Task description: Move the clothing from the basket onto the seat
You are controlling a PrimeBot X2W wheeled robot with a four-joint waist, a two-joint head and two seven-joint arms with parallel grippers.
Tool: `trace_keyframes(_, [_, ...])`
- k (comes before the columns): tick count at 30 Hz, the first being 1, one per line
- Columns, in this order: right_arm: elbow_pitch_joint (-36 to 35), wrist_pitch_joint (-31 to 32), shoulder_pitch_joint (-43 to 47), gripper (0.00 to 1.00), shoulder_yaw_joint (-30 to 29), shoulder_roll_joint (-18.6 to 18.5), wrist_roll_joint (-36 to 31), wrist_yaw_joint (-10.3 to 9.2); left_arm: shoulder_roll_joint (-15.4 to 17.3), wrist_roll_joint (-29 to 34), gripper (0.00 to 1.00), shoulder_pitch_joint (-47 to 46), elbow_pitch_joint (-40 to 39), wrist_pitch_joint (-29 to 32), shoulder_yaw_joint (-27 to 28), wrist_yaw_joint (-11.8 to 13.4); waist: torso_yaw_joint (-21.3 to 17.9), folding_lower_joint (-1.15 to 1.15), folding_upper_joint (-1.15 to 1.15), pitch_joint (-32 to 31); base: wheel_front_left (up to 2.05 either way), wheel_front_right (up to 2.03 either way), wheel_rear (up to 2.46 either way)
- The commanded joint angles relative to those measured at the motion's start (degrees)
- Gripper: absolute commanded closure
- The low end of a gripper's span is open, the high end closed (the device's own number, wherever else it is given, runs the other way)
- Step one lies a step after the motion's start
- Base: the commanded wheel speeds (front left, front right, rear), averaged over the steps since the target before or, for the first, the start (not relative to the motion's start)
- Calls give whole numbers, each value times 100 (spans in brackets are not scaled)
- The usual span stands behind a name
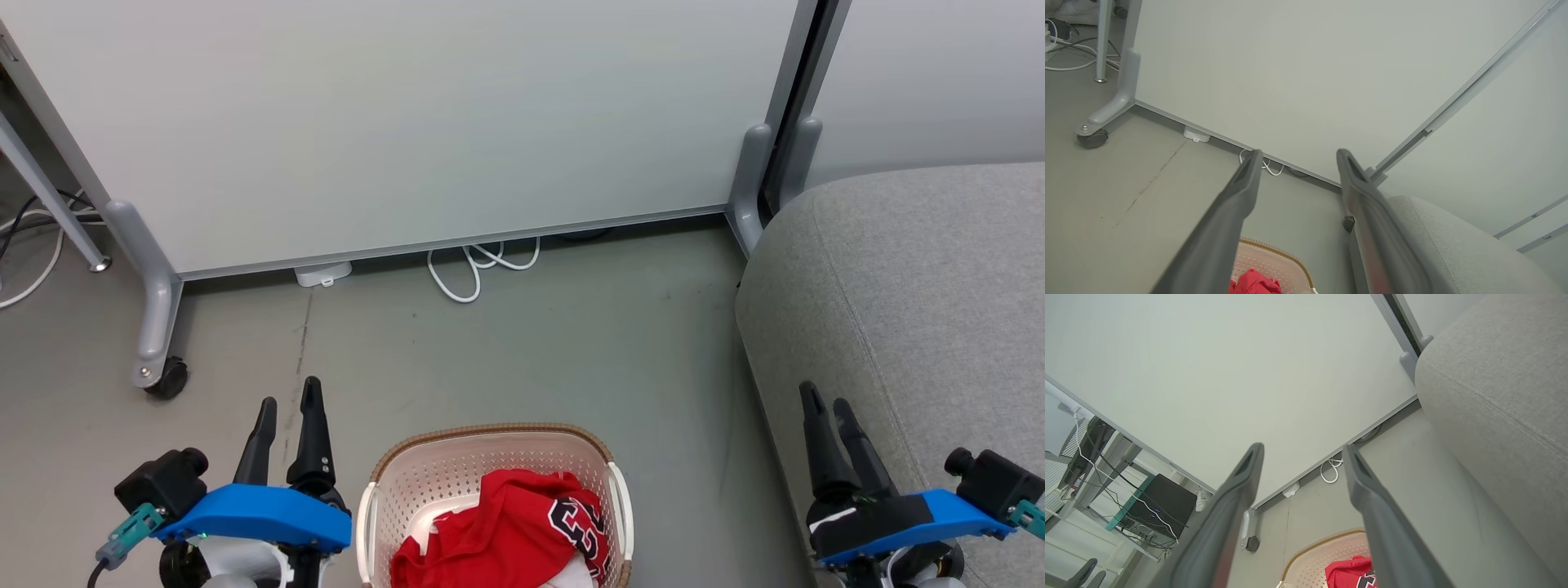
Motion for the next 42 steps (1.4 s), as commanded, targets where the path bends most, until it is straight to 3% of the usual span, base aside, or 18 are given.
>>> trace_keyframes(1, [-52, -66, -106, 0, 26, -32, -197, 8, 45, 187, 0, -162, -39, -60, -58, 23, 3, 0, 0, 2, 0, 0, 0])
trace_keyframes(29, [-33, -498, -137, 0, 236, -37, -1925, 11, 36, 1903, 0, -282, 109, -493, -446, 90, 50, 0, 0, 26, 0, 0, 0])
trace_keyframes(42, [-9, -664, -110, 0, 338, -39, -2597, 13, -25, 2415, 0, -284, 343, -656, -438, -106, 59, 0, 0, 28, 0, 0, 0])
